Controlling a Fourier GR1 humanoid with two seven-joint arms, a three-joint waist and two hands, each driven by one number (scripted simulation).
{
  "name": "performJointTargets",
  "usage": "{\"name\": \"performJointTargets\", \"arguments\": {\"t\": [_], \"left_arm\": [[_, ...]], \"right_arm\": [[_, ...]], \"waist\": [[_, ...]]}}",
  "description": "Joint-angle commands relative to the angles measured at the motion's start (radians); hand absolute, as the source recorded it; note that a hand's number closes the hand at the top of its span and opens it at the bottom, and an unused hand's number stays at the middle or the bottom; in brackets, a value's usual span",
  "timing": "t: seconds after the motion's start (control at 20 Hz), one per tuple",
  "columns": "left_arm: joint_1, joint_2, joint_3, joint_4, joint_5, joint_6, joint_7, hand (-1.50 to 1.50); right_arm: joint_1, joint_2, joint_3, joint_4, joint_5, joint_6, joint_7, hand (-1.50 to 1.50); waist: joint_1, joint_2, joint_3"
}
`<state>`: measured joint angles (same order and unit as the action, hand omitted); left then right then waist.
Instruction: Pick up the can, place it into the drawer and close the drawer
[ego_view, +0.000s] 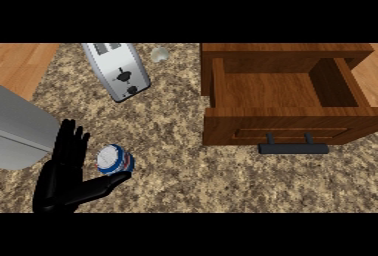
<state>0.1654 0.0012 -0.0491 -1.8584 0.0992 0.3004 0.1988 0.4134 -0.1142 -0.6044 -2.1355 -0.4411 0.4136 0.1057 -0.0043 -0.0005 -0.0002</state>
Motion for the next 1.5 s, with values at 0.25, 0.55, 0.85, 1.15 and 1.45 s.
{"name": "performJointTargets", "arguments": {"t": [0.25, 0.55, 0.85, 1.15, 1.45], "left_arm": [[0.003, -0.001, 0.01, 0.204, 0.033, 0.042, -0.197, -1.5], [0.029, 0.011, 0.103, 0.361, 0.085, -0.063, -0.36, -1.5], [-0.029, 0.067, 0.176, 0.457, 0.158, -0.135, -0.361, -1.5], [-0.1, 0.012, 0.182, 0.641, 0.143, -0.119, -0.468, -1.5], [-0.138, 0.018, 0.192, 0.785, 0.169, -0.18, -0.569, -1.5]], "right_arm": [[-0.009, 0.05, -0.033, 0.023, 0.026, 0.062, -0.023, -1.5], [-0.052, 0.019, -0.073, 0.045, 0.02, 0.056, 0.01, -1.5], [-0.037, -0.043, -0.159, 0.02, -0.123, 0.089, 0.08, -1.5], [-0.014, 0.003, -0.161, -0.008, -0.126, 0.131, 0.093, -1.5], [0.011, 0.071, -0.172, -0.045, -0.1, 0.163, 0.077, -1.5]], "waist": [[0.0, 0.0, 0.0], [0.003, 0.0, 0.0], [-0.001, 0.0, 0.0], [-0.003, 0.0, 0.0], [-0.003, 0.0, 0.0]]}}
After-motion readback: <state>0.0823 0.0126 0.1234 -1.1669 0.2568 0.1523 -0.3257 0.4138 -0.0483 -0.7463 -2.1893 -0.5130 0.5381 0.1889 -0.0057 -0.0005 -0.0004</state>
